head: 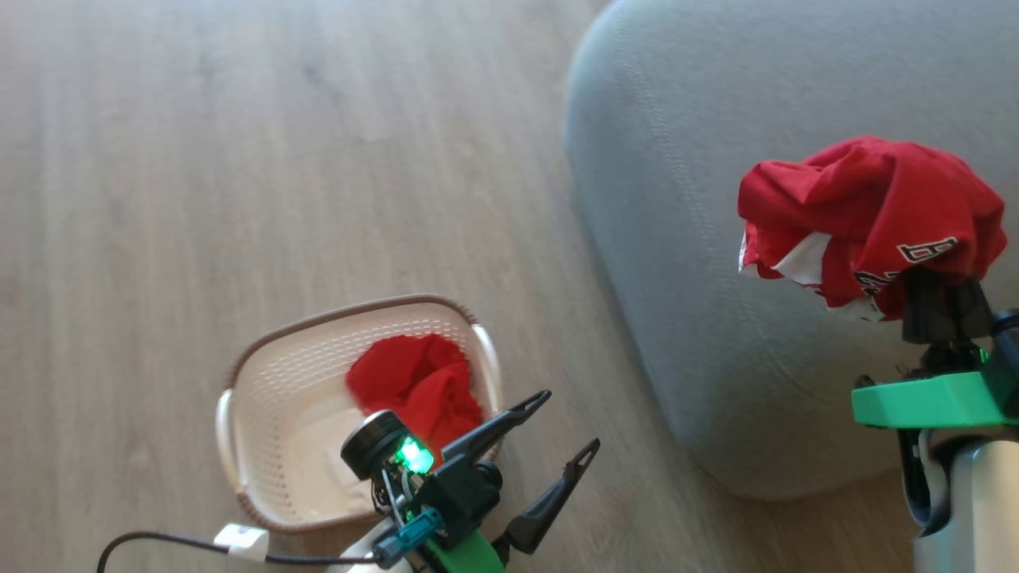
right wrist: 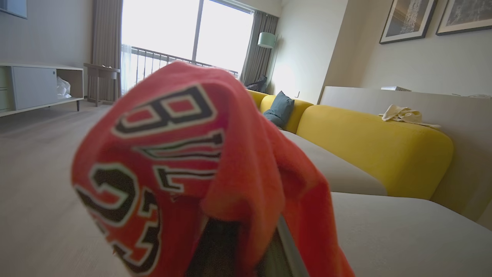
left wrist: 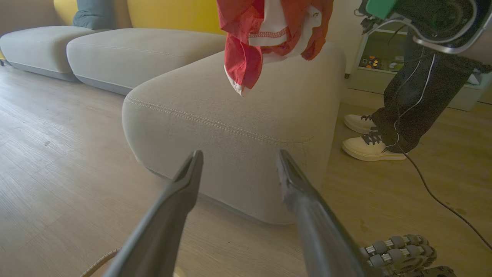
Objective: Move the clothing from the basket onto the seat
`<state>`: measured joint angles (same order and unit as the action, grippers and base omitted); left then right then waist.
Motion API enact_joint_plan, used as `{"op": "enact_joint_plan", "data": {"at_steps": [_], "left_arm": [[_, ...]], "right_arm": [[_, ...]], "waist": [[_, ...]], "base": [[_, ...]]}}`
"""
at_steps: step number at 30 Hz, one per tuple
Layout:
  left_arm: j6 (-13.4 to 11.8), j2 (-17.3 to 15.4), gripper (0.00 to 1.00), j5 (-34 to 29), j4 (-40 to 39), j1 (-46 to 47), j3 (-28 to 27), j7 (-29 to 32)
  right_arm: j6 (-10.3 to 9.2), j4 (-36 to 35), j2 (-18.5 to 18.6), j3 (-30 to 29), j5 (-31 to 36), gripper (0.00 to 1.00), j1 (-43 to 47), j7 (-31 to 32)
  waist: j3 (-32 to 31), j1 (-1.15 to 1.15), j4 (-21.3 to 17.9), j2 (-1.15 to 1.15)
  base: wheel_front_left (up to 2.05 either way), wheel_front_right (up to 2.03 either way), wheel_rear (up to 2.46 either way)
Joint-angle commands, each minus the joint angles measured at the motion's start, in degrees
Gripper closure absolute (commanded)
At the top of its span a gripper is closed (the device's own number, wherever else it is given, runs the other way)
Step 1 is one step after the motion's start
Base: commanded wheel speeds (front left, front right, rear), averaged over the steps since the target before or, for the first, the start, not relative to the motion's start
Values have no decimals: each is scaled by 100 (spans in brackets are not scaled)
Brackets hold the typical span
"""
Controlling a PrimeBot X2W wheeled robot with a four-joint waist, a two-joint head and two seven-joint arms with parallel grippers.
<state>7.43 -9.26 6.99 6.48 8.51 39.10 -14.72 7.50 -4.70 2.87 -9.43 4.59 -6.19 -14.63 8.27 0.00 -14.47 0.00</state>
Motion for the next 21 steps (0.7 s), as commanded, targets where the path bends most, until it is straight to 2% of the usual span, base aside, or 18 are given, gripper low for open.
{"op": "enact_joint_plan", "data": {"at_steps": [1,10,16,21], "left_arm": [[6,-42,0,-26,-205,260,-147,-28],[6,-160,0,-99,-301,240,-73,-28],[6,-265,0,-118,-379,294,69,-28],[6,-355,0,-127,-388,333,157,-28]], "right_arm": [[-1,-231,3,86,-66,100,-69,-37],[-1,-304,1,23,-359,100,-15,-37],[-1,-313,1,-40,-545,100,35,-37],[-1,-348,1,-54,-638,100,38,-37]], "waist": [[95,0,-332,0],[299,0,-1161,0],[446,0,-1454,0],[552,0,-1493,0]], "base": [[0,0,0],[0,0,0],[0,0,0],[0,0,0]]}}
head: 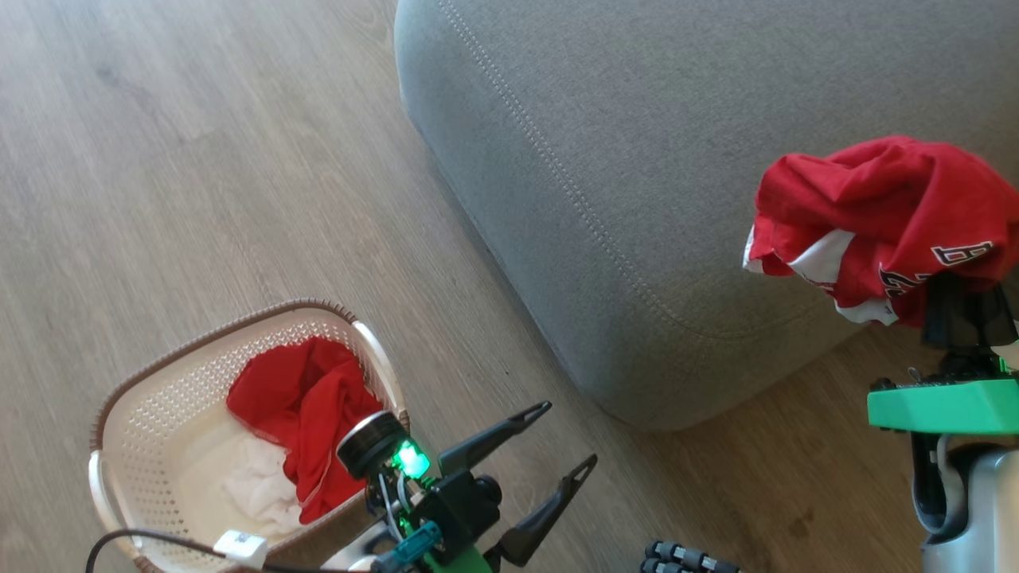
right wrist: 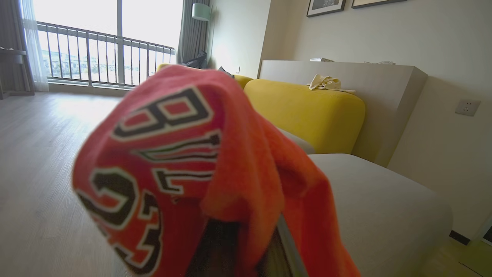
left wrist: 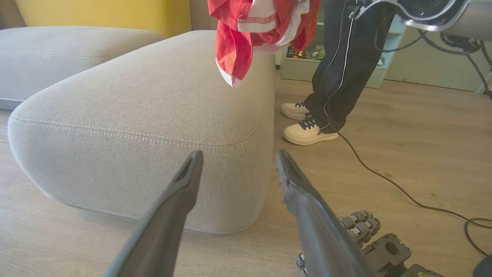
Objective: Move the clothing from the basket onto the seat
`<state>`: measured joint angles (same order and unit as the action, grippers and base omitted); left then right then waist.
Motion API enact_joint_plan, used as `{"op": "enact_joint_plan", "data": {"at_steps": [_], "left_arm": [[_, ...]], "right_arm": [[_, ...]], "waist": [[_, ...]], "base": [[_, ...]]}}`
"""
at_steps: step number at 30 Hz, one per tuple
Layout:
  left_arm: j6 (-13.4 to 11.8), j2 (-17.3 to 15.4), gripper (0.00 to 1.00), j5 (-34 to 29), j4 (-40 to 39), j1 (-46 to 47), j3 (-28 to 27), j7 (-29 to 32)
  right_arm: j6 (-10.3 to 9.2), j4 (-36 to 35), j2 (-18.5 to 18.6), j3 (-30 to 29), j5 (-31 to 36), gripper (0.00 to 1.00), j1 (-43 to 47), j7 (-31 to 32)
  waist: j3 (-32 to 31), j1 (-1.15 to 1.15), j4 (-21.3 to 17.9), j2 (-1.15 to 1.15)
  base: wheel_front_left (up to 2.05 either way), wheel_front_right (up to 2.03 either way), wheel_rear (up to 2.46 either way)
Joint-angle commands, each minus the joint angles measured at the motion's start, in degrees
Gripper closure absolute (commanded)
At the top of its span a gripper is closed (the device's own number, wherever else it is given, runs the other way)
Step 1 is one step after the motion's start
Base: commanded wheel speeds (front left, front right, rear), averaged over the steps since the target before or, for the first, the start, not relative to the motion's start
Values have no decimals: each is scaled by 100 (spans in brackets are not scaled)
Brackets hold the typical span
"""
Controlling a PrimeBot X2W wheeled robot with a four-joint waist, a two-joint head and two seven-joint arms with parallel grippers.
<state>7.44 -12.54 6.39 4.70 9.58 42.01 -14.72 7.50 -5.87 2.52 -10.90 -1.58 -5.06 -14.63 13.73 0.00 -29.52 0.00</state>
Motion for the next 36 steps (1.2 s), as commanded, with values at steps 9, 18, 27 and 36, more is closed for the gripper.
{"op": "enact_joint_plan", "data": {"at_steps": [9,18,27,36], "left_arm": [[4,-171,0,-55,-252,258,-95,-28],[4,-753,0,-116,-410,430,2,-28],[4,-1342,0,29,-659,506,-379,-28],[4,-1796,0,-23,-977,715,-581,-28]], "right_arm": [[-1,-338,36,-109,93,100,-189,-37],[-1,-584,36,-658,153,100,-1071,-37],[-1,-508,36,-906,56,100,-2438,-37],[-1,-34,82,-1303,690,100,-3813,-37]], "waist": [[228,0,148,0],[1076,0,200,0],[2099,0,301,0],[2958,0,504,0]], "base": [[0,0,0],[0,0,0],[0,0,0],[0,0,0]]}}
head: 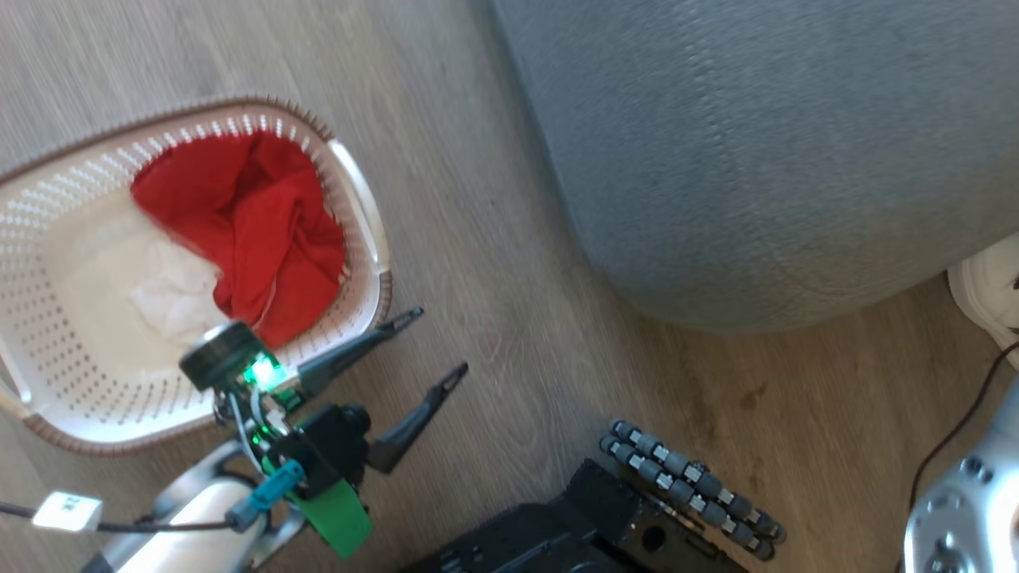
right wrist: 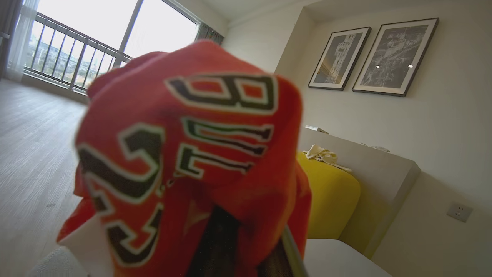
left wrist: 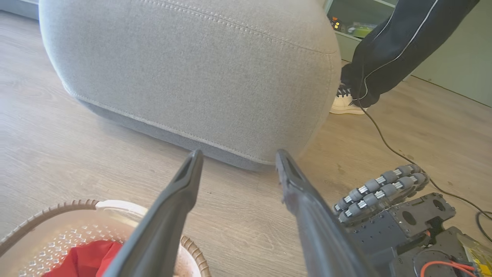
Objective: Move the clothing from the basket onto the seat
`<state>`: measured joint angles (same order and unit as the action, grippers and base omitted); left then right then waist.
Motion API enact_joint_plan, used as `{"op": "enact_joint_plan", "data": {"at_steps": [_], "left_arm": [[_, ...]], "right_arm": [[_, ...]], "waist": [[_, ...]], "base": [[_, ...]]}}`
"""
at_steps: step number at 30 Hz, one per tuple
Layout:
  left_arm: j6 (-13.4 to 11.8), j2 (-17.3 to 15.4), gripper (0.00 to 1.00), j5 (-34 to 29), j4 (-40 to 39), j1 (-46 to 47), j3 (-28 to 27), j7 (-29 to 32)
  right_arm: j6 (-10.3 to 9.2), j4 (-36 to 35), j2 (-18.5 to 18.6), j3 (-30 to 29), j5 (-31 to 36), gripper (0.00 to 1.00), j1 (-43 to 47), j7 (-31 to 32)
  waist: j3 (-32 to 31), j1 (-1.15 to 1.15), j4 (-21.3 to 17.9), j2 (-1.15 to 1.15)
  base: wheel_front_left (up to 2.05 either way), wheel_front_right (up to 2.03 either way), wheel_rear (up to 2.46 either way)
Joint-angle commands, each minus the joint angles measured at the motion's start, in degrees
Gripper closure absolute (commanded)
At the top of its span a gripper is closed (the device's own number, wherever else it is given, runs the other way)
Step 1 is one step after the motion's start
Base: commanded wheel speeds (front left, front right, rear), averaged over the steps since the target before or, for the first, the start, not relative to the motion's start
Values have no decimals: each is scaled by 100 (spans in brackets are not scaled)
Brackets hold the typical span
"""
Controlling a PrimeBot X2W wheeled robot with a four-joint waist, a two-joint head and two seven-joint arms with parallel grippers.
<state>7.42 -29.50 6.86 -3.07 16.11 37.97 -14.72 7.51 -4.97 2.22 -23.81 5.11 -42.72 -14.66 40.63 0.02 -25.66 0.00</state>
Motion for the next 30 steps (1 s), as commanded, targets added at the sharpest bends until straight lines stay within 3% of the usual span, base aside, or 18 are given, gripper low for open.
{"op": "enact_joint_plan", "data": {"at_steps": [1,5,11,21,24,30], "left_arm": [[7,-124,0,-71,-222,91,-195,-28],[7,-163,0,-74,-268,151,-322,-28],[7,-209,0,-82,-320,117,-456,-28],[7,-212,0,-116,-340,82,-471,-28],[7,-124,0,-91,-385,191,-404,-28],[7,-82,0,32,-469,302,-493,-28]], "right_arm": [[-2,47,129,-129,63,100,-178,-34],[-2,869,166,-650,112,100,-649,-34],[-2,2206,535,-1202,177,100,-1391,48],[-2,3849,794,-1330,292,100,-2206,501],[-2,4313,1032,-1446,544,100,-2288,570],[-2,4785,1111,-1420,624,100,-2503,579]], "waist": [[337,-2,152,0],[530,-2,279,0],[708,-2,413,0],[889,-2,512,0],[904,-2,621,0],[921,-2,734,0]], "base": [[0,0,0],[0,0,0],[0,0,0],[0,0,0],[0,0,0],[0,0,0]]}}
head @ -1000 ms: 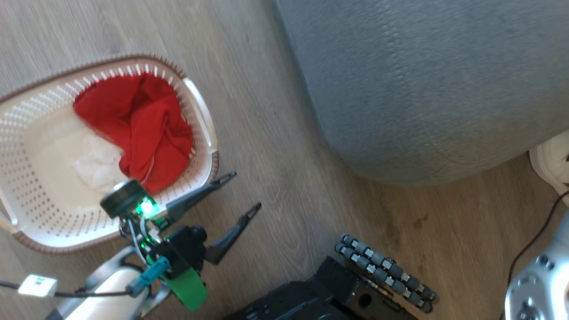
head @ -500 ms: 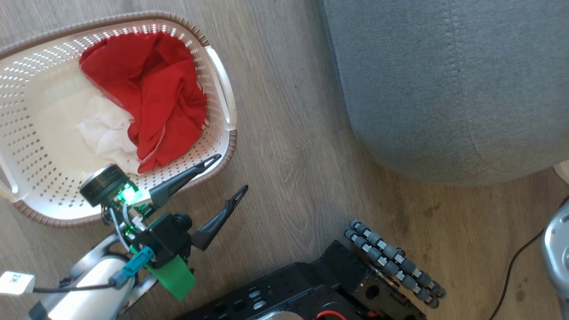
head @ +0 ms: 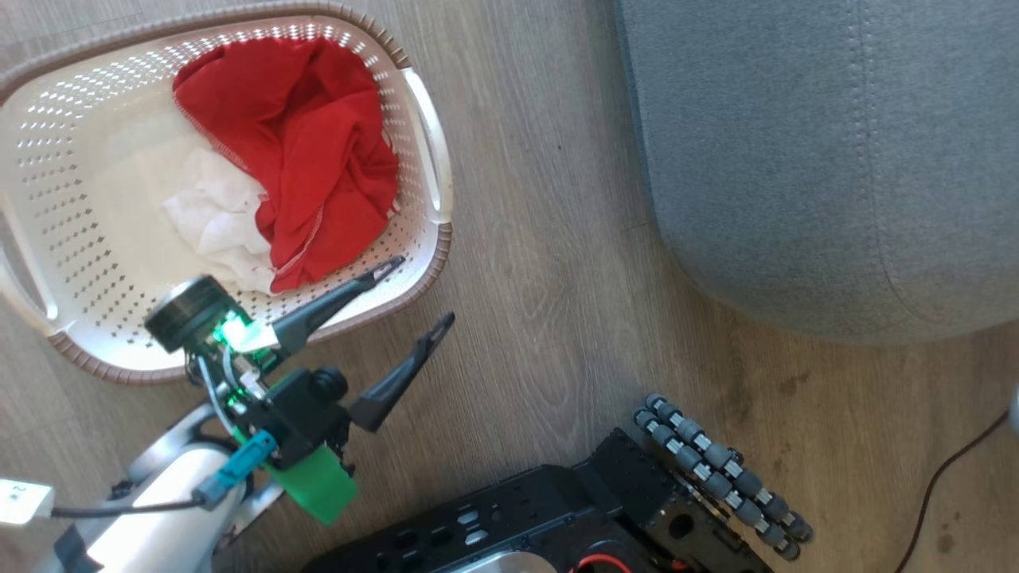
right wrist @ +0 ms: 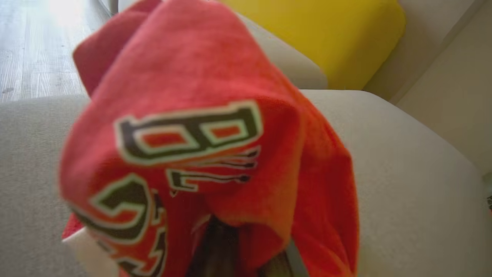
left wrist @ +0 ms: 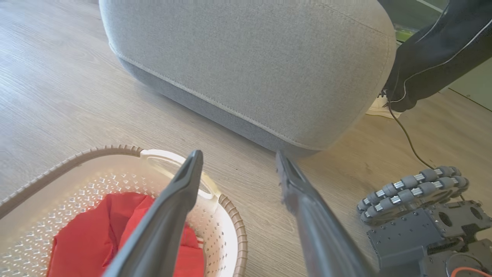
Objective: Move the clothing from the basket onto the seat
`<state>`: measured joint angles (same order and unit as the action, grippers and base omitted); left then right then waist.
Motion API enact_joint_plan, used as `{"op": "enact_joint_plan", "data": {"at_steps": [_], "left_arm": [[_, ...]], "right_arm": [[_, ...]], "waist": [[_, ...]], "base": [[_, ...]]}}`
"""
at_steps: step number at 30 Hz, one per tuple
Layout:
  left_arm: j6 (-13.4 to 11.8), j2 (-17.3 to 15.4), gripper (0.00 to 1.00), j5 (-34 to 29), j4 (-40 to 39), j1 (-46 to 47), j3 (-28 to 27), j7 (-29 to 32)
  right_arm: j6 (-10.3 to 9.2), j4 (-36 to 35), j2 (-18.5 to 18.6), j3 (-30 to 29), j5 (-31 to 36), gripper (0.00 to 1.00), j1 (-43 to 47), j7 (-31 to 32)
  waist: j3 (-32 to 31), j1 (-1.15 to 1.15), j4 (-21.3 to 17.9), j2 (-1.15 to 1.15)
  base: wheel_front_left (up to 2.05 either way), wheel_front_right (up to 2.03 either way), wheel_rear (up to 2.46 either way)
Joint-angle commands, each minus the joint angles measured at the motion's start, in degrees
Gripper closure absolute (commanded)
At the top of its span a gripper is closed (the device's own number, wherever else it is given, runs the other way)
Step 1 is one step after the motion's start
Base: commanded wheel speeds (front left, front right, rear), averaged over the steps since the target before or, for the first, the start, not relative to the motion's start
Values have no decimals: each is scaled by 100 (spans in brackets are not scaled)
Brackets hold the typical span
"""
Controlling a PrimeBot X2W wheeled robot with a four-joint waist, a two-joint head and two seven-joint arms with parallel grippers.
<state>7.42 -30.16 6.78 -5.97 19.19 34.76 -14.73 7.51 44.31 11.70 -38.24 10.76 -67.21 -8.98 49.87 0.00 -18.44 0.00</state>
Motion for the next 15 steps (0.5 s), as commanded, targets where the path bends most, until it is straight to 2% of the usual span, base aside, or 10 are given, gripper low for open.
{"op": "enact_joint_plan", "data": {"at_steps": [1,3,4,5,6,15], "left_arm": [[7,-16,0,40,-179,-6,-171,-27],[7,-7,0,49,-168,22,-160,-27],[7,0,0,52,-164,38,-150,-27],[7,16,0,57,-190,59,-133,-27],[7,34,0,77,-223,77,-107,-27],[7,167,0,131,-145,144,63,-27]], "right_arm": [[-2,-144,164,22,59,100,-55,11],[-2,-49,194,15,109,100,-85,-33],[-2,-30,209,-21,131,72,-107,-85],[-2,-29,231,-66,168,22,-129,-144],[-2,-20,244,-129,198,0,-151,-182],[-2,118,217,-74,436,0,-164,-334]], "waist": [[-4,0,12,0],[-18,0,40,0],[-27,0,54,0],[-38,0,65,0],[-53,0,75,0],[-444,0,92,0]], "base": [[0,0,0],[0,0,0],[0,0,0],[0,0,0],[0,0,0],[0,0,0]]}}
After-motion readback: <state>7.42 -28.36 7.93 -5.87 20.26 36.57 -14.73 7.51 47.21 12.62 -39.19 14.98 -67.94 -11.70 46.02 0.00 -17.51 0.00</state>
